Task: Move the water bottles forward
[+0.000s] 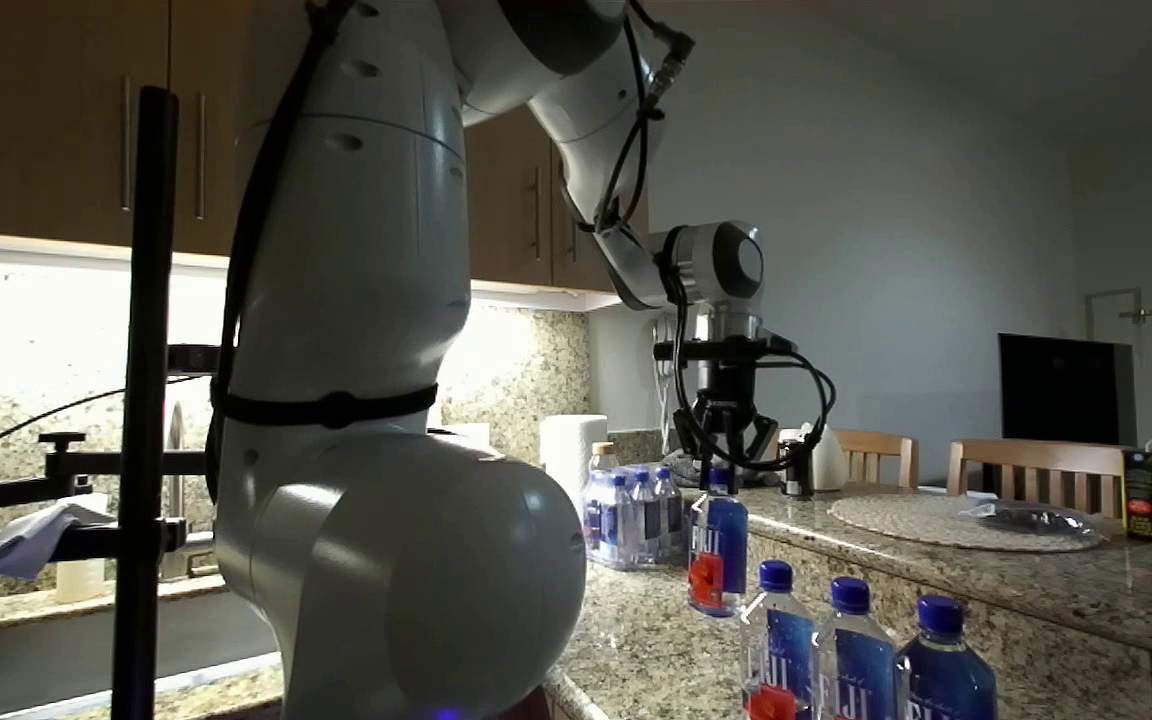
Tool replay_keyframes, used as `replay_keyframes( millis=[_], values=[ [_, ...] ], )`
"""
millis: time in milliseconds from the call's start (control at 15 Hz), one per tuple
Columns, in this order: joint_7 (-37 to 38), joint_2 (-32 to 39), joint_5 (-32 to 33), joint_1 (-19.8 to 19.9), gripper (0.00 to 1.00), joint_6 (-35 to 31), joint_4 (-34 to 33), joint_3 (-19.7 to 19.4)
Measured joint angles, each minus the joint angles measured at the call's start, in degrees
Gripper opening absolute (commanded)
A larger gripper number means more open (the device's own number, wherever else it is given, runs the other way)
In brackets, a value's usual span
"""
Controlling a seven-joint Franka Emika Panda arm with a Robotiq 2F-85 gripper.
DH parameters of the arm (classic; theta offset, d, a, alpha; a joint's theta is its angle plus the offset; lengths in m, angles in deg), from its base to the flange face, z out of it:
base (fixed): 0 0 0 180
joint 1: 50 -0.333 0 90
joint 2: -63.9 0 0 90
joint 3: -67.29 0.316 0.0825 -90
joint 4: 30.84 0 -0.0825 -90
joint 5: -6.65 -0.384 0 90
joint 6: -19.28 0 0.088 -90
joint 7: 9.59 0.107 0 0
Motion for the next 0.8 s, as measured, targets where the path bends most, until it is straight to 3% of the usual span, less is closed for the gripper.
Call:
replay_keyframes(
  millis=[800],
  values=[
    [0.0, -0.9, -0.4, -0.1, 0.14, -5.2, 7.1, 0.2]
  ],
)
